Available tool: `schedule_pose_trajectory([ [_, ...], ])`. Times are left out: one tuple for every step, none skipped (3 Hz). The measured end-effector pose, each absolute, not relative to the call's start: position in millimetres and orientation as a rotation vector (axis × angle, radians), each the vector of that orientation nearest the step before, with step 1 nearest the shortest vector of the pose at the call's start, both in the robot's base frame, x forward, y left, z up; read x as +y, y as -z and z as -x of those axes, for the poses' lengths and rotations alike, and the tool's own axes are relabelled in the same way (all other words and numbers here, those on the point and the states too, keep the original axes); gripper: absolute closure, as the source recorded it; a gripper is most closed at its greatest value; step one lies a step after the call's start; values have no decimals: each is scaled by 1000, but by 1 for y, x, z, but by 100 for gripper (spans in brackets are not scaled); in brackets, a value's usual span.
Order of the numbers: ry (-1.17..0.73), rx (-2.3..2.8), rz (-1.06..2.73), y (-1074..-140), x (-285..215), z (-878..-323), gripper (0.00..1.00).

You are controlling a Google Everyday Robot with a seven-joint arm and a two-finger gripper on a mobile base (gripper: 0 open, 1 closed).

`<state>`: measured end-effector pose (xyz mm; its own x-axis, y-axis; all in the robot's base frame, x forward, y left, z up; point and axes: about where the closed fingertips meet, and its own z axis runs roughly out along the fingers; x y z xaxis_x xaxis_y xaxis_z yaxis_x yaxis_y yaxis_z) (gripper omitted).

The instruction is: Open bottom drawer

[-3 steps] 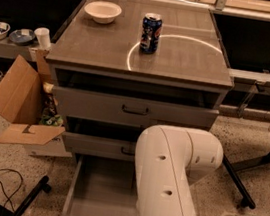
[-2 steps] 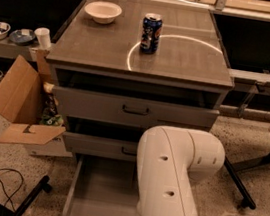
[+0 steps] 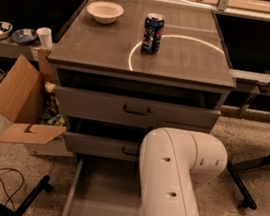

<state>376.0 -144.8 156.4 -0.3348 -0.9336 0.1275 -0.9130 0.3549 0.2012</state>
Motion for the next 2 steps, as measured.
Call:
schedule_pose_trajectory([
  [155,-2396,-1646,-154,-150,-361,100],
  [161,-2401,-1636,-153,-149,-357,100],
])
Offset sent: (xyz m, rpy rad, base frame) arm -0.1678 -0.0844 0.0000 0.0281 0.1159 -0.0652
